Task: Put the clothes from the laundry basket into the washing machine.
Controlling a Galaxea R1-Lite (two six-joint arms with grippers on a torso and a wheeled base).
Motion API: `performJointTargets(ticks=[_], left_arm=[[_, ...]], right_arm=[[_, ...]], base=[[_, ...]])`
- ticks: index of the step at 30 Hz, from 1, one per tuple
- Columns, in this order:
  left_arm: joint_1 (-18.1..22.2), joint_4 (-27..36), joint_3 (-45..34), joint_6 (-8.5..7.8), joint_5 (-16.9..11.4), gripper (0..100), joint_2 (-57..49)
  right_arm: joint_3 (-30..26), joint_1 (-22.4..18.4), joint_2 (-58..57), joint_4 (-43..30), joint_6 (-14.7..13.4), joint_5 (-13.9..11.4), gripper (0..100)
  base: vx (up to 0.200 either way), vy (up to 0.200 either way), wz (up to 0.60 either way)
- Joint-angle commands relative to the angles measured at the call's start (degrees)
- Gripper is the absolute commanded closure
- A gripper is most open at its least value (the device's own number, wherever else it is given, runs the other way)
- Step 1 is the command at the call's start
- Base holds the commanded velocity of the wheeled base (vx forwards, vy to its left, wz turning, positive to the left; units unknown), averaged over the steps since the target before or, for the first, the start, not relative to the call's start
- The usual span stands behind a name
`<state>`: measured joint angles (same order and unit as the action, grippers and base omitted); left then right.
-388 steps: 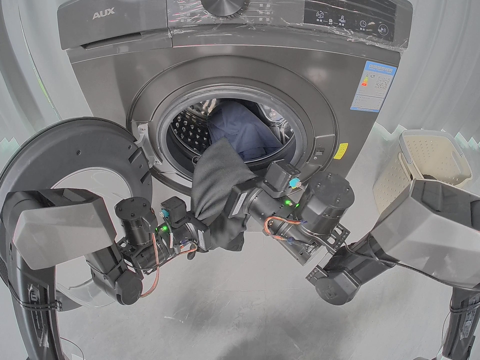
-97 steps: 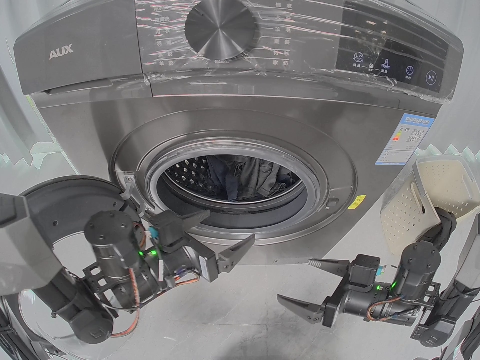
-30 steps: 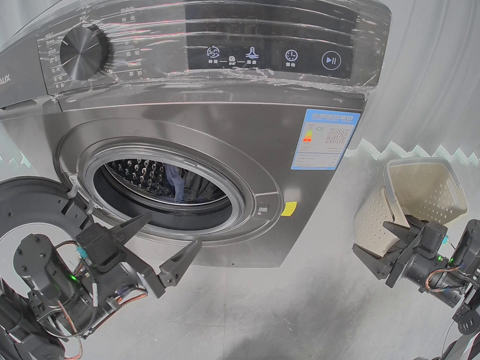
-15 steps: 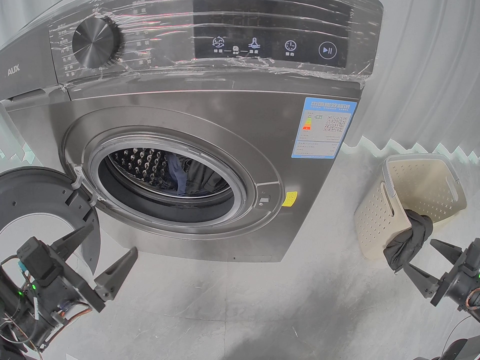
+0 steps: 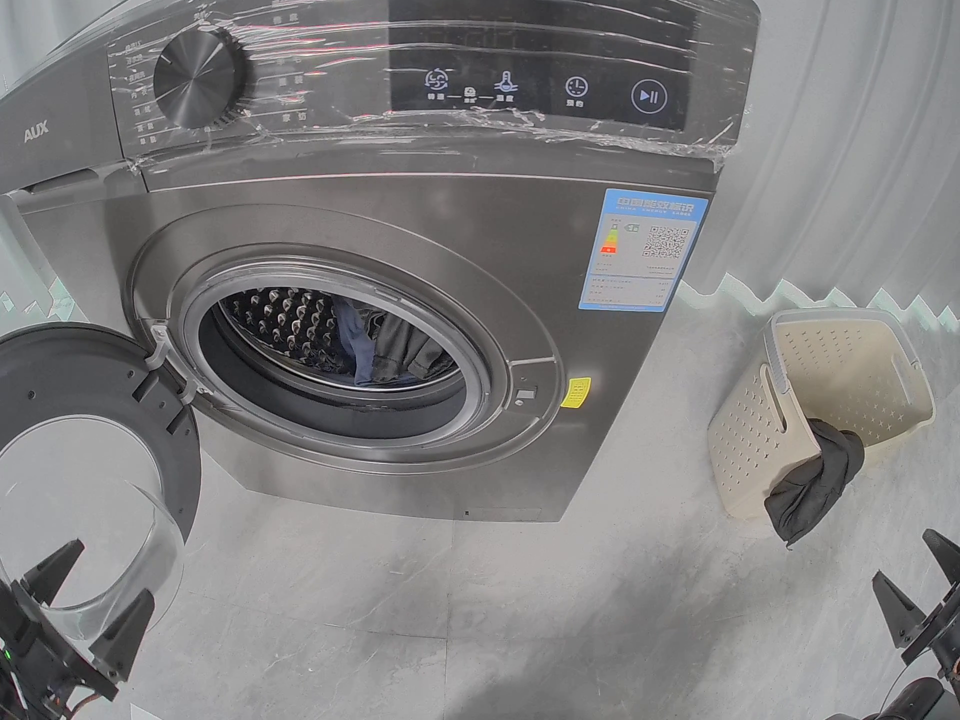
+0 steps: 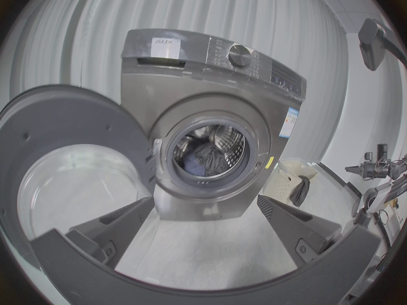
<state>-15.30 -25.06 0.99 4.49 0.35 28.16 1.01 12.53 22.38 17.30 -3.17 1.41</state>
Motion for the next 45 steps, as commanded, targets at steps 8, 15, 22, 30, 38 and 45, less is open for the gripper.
performJointTargets(ticks=[8,15,22,30,38,45], left_arm=[[15.83,21.02,-0.99,-5.63,-1.23,0,-27.55],[15.47,22.16,-0.81,-8.27,-3.08,0,-28.07],[15.56,22.34,-0.64,0.26,-12.04,0,-28.16],[15.39,26.91,-0.37,-6.07,-0.88,0,-28.07],[15.3,25.5,-0.9,-4.93,-0.88,0,-28.07],[15.3,25.5,-0.9,-4.93,-0.88,0,-27.98]], right_arm=[[-0.92,-12.53,-22.38,-16.24,3.52,-1.77,0],[-0.92,-12.62,-22.38,-17.65,2.47,-1.15,0],[-0.92,-12.53,-22.38,-17.74,3.43,-1.77,0],[-0.92,-12.44,-22.38,-17.65,3.35,-1.77,0],[-0.92,-12.44,-22.38,-17.56,3.08,-1.68,0],[-0.92,-12.44,-22.38,-17.56,3.17,-1.68,0]], base=[[0.0,-0.2,0.0],[0.0,-0.2,0.0],[0.0,-0.2,0.0],[0.0,-0.2,0.0],[0.0,-0.05,0.0],[0.0,-0.2,0.0]])
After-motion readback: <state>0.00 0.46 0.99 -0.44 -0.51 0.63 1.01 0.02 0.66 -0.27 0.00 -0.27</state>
